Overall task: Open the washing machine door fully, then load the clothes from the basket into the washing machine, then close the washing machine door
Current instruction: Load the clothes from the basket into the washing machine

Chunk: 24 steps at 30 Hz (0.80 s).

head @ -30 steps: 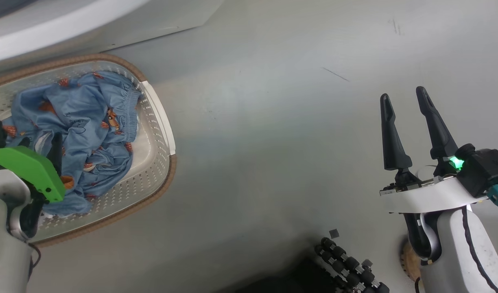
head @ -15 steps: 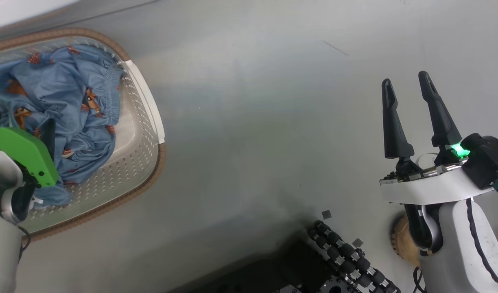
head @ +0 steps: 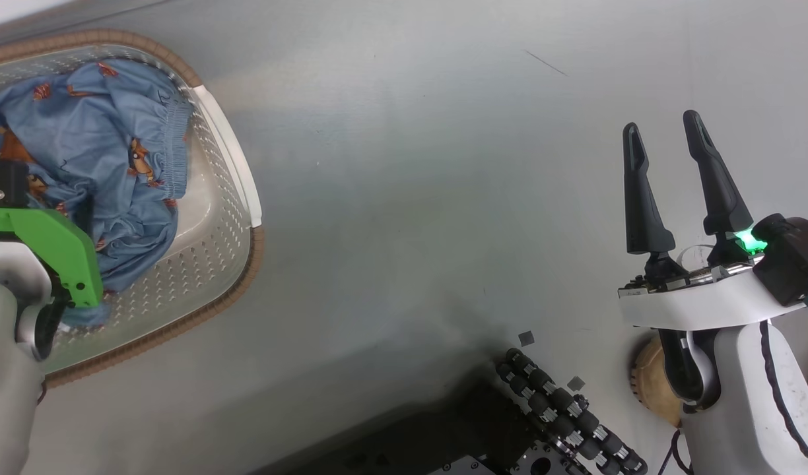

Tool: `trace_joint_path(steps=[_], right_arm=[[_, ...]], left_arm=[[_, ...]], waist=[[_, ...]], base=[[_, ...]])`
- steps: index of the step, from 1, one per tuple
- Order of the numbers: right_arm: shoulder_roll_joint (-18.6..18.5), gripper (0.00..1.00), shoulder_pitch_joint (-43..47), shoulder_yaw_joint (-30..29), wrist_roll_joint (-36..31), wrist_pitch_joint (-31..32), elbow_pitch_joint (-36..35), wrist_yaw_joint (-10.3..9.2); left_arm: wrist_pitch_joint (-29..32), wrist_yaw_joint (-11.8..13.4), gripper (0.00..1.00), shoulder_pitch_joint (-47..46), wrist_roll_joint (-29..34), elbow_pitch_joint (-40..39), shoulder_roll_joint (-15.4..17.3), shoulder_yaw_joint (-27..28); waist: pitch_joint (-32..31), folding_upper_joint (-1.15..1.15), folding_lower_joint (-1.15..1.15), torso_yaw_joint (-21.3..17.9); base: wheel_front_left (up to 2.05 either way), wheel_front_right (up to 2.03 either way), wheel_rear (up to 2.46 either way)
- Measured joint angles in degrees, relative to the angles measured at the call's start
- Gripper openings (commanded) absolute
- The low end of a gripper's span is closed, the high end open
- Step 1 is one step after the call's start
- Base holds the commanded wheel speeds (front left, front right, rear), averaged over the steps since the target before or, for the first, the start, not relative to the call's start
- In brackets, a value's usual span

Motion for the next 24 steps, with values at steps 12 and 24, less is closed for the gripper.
trace_joint_path(steps=[12,24], right_arm=[[0.0,1.0,-2.6,0.4,0.2,0.0,0.1,-0.51],[0.0,1.0,-5.0,-2.0,1.4,0.0,2.4,-1.52]], left_arm=[[-7.6,0.0,0.0,-1.3,1.2,3.1,0.3,1.1],[-22.0,0.0,0.0,0.6,-0.1,4.2,-5.8,1.4]], waist=[[-0.5,0.0,0.0,0.3],[-6.7,0.0,0.0,3.2]], base=[[0.0,0.0,0.0],[0.0,0.0,0.0]])
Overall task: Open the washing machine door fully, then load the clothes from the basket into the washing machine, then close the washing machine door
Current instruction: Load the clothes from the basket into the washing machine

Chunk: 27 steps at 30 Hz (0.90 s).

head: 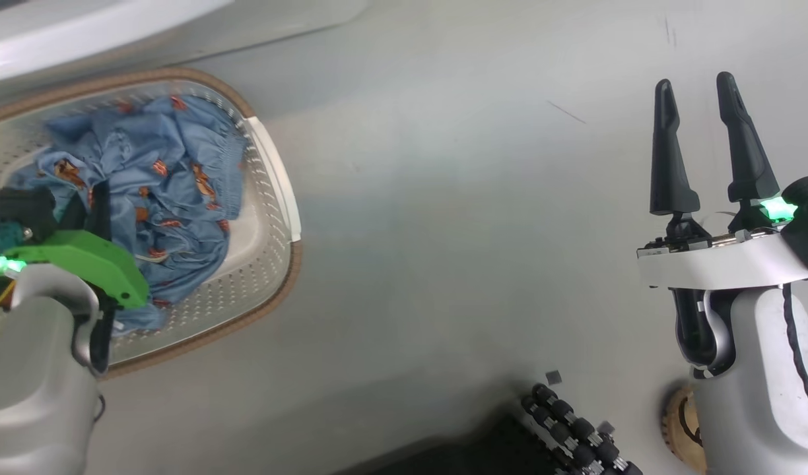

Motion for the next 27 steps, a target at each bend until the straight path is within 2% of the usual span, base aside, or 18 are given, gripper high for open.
trace_joint_path(steps=[6,17,27], right_arm=[[-0.1,1.0,-0.1,-1.8,0.0,0.0,0.9,-0.05],[-0.2,1.0,2.0,-5.4,-1.3,0.0,3.4,0.04],[-0.2,1.0,5.9,-6.5,-2.6,0.0,5.3,0.63]], left_arm=[[-5.9,0.0,0.0,2.6,-1.3,0.2,-2.9,0.7],[-6.1,0.0,0.0,7.1,-3.5,-3.0,-7.3,3.3],[-6.1,0.0,0.0,12.6,-1.7,-14.9,-9.3,9.5]], waist=[[-4.3,0.0,0.0,2.4],[-13.6,0.0,0.0,7.8],[-21.7,0.0,0.0,12.2]], base=[[0.0,0.0,0.0],[0.0,0.0,0.0],[0.0,0.0,0.0]])
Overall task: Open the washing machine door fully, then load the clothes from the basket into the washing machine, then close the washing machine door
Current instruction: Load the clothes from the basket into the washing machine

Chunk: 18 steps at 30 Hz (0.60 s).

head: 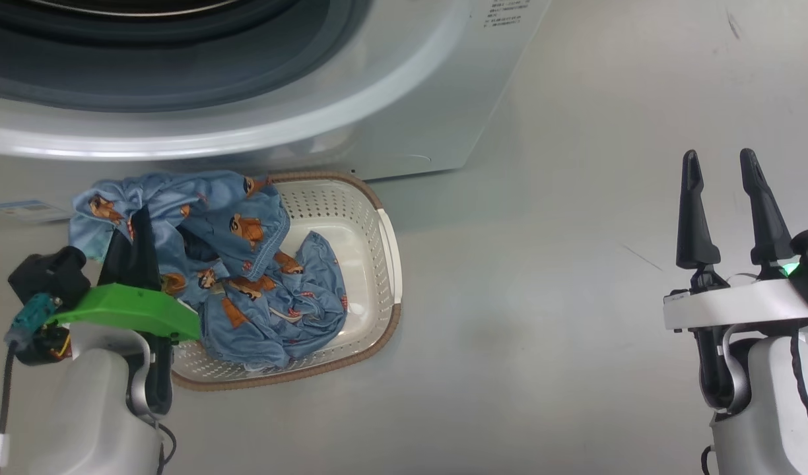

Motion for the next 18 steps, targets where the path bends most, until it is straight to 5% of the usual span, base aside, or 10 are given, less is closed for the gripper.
trace_joint_path(steps=[18], right_arm=[[0.1,1.0,9.9,-0.9,-0.5,0.0,2.9,0.59]], left_arm=[[0.0,0.2,0.0,16.5,6.2,-11.5,-2.4,4.4]], waist=[[-15.4,0.0,0.0,4.8]], base=[[0.0,0.0,0.0]])
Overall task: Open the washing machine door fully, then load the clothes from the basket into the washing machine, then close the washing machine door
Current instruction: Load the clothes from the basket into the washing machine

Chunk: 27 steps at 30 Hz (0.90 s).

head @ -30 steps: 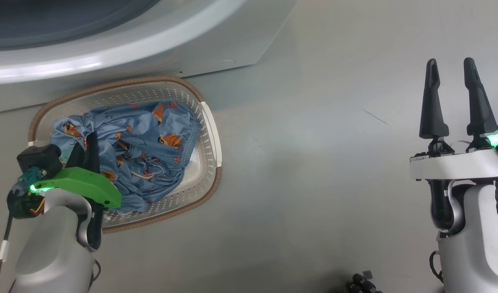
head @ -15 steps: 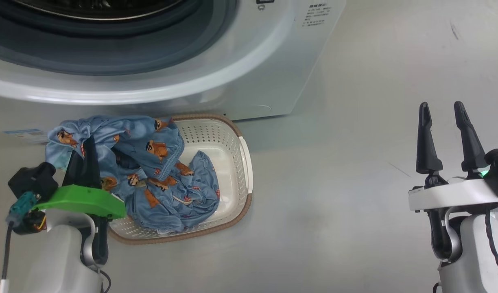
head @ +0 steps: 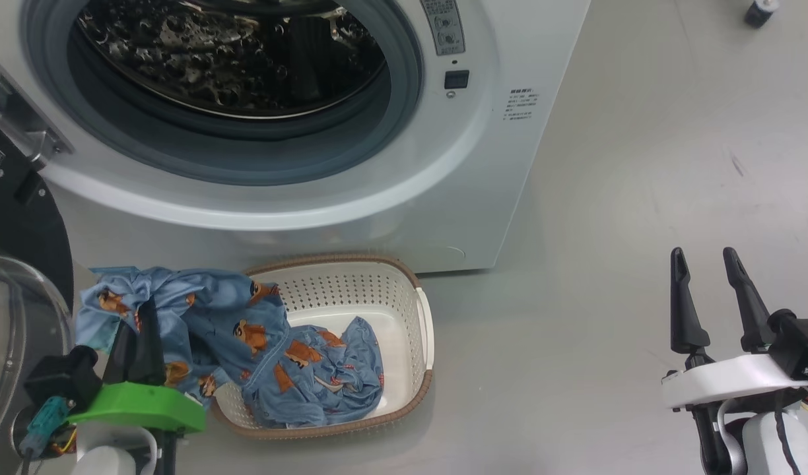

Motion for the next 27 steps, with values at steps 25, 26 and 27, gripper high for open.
trace_joint_path(steps=[25,26,27], right_arm=[[0.3,1.0,11.4,0.1,-1.3,0.0,0.6,0.4],[0.3,1.0,11.7,0.1,-1.3,0.0,0.6,0.4],[0.4,1.0,11.8,0.1,-1.3,0.0,0.5,0.4]], left_arm=[[0.0,0.9,0.0,18.4,3.6,-10.6,-1.0,0.8],[0.0,0.9,0.0,18.6,3.6,-10.8,-1.0,0.8],[0.0,1.0,0.0,19.0,3.6,-11.1,-1.0,0.8]], waist=[[-16.2,0.0,0.0,-1.6],[-16.3,0.0,0.0,-1.8],[-16.4,0.0,0.0,-1.9]], base=[[0.0,0.0,0.0],[0.0,0.0,0.0],[0.0,0.0,0.0]])
